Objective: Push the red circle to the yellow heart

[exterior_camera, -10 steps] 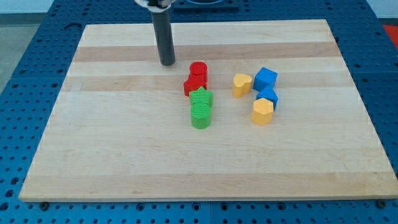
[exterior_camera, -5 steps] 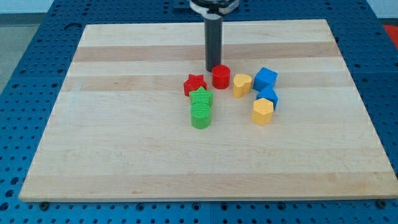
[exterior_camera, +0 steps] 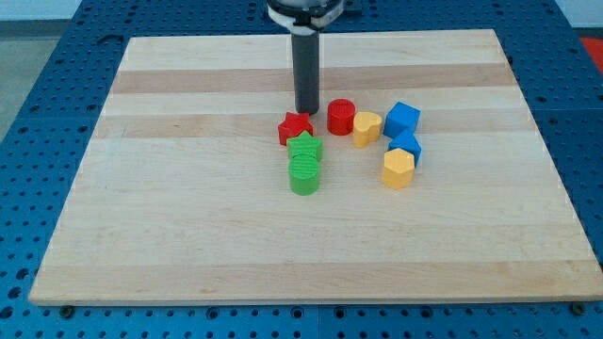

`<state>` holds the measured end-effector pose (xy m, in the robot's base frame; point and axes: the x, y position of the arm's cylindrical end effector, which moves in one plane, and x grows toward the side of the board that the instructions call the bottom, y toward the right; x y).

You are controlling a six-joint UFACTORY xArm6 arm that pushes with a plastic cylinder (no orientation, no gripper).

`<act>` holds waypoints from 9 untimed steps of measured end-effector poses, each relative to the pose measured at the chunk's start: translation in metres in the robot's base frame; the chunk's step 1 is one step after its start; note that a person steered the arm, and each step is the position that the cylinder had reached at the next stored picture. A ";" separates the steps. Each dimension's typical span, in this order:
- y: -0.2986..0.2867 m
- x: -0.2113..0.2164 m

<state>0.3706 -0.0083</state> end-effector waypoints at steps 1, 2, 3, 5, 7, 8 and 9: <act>0.003 0.013; 0.006 0.019; 0.008 -0.013; 0.018 -0.026; 0.005 -0.010; 0.011 0.011; 0.011 0.011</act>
<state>0.3816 0.0029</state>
